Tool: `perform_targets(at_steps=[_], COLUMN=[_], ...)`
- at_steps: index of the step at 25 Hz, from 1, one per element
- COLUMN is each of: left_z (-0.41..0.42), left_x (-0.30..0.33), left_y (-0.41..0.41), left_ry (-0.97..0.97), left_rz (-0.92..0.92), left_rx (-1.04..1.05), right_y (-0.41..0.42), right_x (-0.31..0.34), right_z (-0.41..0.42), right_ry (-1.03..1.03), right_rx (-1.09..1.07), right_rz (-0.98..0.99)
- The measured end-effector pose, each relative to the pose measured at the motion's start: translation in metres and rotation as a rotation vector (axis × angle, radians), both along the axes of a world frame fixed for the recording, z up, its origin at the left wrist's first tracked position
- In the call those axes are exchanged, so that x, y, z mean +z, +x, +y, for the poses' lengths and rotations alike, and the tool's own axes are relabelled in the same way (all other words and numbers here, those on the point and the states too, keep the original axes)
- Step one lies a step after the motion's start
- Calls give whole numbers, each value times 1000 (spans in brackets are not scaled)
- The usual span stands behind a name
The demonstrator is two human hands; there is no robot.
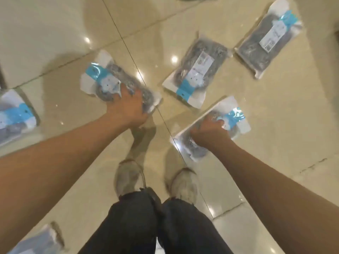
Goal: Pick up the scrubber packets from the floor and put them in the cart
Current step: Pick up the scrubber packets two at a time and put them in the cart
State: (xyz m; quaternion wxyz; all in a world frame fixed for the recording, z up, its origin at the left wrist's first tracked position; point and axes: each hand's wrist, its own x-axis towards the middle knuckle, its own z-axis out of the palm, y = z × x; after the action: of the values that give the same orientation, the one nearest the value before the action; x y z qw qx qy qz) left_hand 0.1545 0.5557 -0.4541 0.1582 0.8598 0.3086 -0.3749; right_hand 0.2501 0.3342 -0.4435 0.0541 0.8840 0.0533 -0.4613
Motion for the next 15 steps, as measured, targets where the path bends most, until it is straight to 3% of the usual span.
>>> perform_targets(at_steps=[3,6,9,11,13,15], left_z=[-9,-28,-39,-44,-45,-38], left_x=[-54,-58,-49,-51,-61,-72], left_y=[-23,-68,-103,-107,-98,-86], left_ry=[-43,-122,-226,-187,-75,-121], left_rz=[22,-63,-131,-250,-285,-212], left_rx=[58,-137,-257,-47,391,813], right_y=[-28,-62,-70,-63,-56,-54], right_x=[-62,-67,-54,-48,-45,-52], right_z=[-18,-38,-54,-60,-62,-63], right_ry=[-54,173,389,284,134,160], right_rx=[-25,97,-148,-492,-780,-941], right_rz=[-51,-103,-167,-204,-69,84])
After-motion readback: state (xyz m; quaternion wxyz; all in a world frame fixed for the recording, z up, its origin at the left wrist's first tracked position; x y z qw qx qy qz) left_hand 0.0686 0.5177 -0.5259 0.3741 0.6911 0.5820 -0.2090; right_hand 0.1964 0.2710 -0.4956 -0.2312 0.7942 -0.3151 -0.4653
